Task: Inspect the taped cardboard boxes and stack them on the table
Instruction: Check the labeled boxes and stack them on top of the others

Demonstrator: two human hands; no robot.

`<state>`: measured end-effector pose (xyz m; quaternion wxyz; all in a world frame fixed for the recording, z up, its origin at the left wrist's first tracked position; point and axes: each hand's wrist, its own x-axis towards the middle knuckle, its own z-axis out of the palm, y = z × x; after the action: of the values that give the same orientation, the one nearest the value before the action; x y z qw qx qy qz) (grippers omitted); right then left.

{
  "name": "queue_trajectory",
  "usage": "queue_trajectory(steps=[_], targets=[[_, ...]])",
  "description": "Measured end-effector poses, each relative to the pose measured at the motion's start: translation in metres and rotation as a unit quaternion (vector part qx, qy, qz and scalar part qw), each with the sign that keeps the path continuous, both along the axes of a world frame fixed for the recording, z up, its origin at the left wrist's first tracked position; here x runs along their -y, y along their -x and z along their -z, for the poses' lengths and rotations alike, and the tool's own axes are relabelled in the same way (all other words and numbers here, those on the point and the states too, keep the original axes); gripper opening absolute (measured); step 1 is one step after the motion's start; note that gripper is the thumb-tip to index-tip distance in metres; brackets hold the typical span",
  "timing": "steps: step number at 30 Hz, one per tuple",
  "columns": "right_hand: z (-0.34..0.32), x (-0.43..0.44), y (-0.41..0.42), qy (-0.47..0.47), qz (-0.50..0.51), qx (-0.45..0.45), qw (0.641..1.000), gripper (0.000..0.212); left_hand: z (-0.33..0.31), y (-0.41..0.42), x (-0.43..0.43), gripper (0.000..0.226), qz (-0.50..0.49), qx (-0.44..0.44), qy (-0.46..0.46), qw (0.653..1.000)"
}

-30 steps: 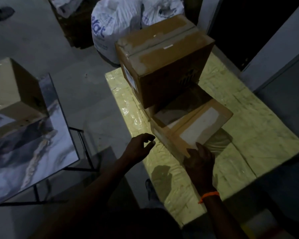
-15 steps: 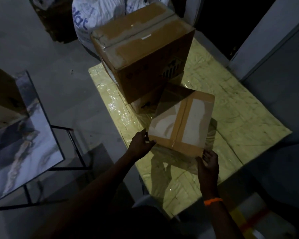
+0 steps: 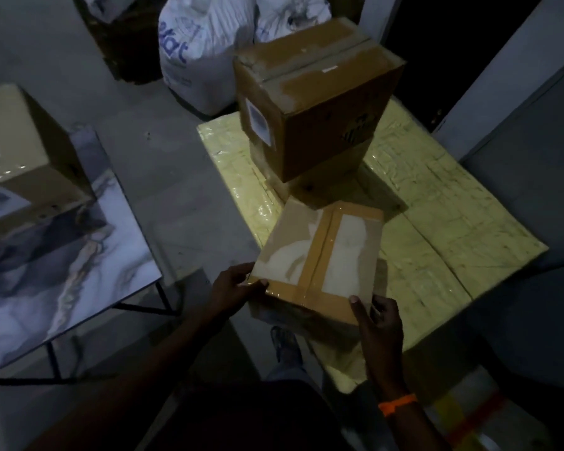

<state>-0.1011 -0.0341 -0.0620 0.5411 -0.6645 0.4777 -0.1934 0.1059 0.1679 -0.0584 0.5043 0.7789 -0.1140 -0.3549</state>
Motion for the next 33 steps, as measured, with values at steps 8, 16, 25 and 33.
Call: queue_trajectory(steps=[8, 16, 25, 33], targets=[[-0.032, -0.133, -0.050, -0.010, -0.141, 0.038, 0.989, 0.037, -0.054, 0.015, -0.190, 0.037, -0.176, -0.041, 0.091, 0.979], [-0.055, -0.265, -0.121, -0.018, -0.337, 0.092, 0.937, 0.040, -0.072, 0.062, -0.355, 0.057, -0.372, 0.035, 0.145, 0.916], [-0.027, -0.321, -0.201, -0.003, -0.498, 0.067, 0.864, 0.038, -0.033, 0.077, -0.400, 0.048, -0.526, 0.019, 0.167, 0.834], [-0.005, -0.282, -0.245, -0.005, -0.527, 0.033, 0.849, 0.035, -0.010, 0.077, -0.358, 0.046, -0.582, 0.005, 0.122, 0.804]])
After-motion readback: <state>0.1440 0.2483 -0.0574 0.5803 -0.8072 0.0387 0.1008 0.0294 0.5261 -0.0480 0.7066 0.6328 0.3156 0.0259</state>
